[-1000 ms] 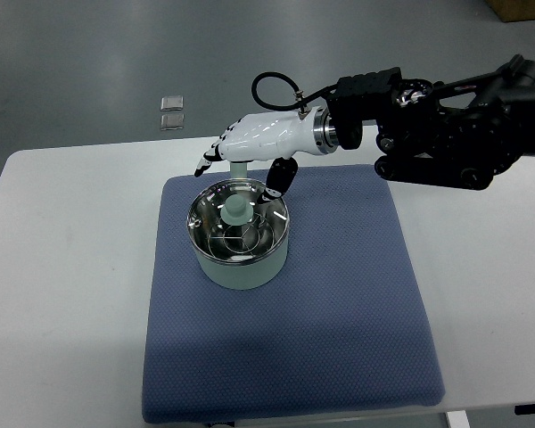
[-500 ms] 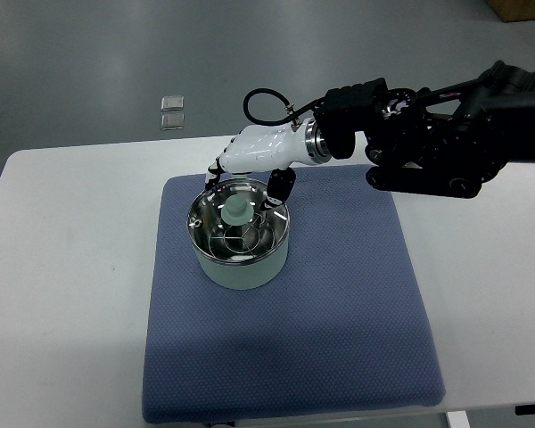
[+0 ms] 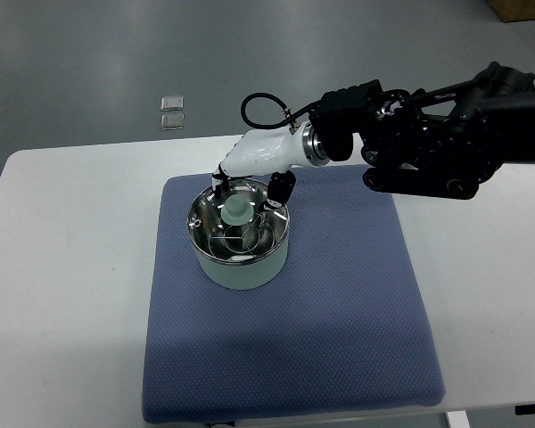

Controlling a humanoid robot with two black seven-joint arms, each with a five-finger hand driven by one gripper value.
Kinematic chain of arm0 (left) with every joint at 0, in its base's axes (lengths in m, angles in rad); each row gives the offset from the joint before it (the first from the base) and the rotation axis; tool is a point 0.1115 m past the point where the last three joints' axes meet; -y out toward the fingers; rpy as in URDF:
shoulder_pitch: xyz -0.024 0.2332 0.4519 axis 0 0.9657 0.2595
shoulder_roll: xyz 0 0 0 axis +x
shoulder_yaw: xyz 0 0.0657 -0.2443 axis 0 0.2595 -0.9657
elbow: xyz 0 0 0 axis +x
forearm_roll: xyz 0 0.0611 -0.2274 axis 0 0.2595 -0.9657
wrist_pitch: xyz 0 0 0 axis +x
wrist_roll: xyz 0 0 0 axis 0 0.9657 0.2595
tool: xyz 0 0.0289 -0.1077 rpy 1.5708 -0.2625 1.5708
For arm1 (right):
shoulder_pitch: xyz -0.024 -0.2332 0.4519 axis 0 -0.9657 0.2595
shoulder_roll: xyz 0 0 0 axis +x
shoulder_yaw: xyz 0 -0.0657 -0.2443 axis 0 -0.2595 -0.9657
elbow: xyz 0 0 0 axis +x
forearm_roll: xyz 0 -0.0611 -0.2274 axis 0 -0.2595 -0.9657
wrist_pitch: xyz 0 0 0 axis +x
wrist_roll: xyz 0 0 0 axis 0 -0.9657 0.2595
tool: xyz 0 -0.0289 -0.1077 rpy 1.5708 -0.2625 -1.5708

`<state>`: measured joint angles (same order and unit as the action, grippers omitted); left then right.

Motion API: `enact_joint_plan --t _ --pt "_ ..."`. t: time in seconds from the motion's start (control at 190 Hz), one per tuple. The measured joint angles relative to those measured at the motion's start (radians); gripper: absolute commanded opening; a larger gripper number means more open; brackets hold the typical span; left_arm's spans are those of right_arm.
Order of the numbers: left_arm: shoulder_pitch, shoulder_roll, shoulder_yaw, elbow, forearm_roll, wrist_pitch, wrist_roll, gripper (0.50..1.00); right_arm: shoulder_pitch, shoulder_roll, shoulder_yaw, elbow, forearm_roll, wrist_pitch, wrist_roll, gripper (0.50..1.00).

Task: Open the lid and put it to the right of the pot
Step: 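Lower the right hand onto the lid and close fingers around the knob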

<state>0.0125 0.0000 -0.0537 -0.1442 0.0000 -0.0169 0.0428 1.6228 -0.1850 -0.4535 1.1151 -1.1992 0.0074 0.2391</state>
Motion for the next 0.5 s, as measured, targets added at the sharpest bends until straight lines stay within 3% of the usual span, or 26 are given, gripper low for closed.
enact_joint_plan --t 0.5 --pt "0.0 0.0 0.0 0.0 0.0 0.0 0.0 1.0 -0.006 0.022 0.008 0.0 0.009 0.0 -0.027 0.715"
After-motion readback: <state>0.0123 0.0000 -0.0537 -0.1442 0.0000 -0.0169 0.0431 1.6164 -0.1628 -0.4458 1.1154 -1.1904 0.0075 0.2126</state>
